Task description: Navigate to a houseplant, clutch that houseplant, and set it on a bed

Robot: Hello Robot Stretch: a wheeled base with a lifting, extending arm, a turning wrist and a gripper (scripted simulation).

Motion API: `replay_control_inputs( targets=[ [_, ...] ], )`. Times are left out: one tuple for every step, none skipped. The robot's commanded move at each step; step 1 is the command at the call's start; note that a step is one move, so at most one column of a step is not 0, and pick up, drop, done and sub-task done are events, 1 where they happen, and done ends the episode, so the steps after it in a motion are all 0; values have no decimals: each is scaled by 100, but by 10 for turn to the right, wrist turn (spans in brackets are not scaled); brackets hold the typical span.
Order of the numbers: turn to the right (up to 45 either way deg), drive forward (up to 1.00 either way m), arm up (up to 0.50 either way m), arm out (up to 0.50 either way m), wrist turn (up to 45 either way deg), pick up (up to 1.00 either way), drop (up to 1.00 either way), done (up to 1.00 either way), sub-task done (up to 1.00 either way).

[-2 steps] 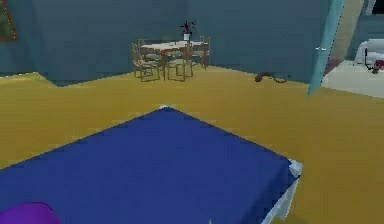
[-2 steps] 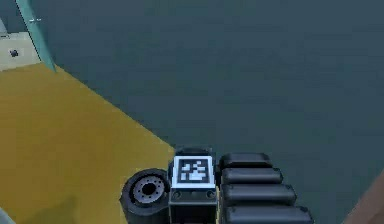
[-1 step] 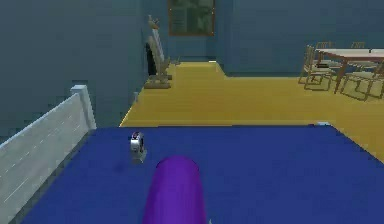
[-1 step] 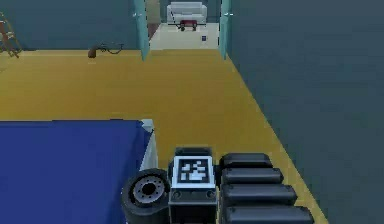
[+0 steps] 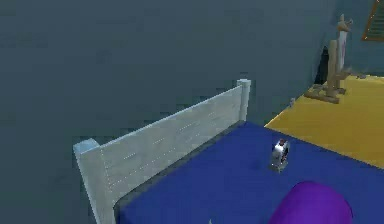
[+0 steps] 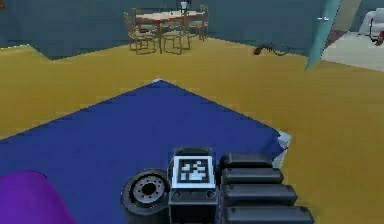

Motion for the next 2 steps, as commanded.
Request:
replay_control_inputs(
  targets=[
    [-360,0,0,0,0,0,0,0,0],
    [0,0,0,48,0,0,0,0,0]
  ],
)
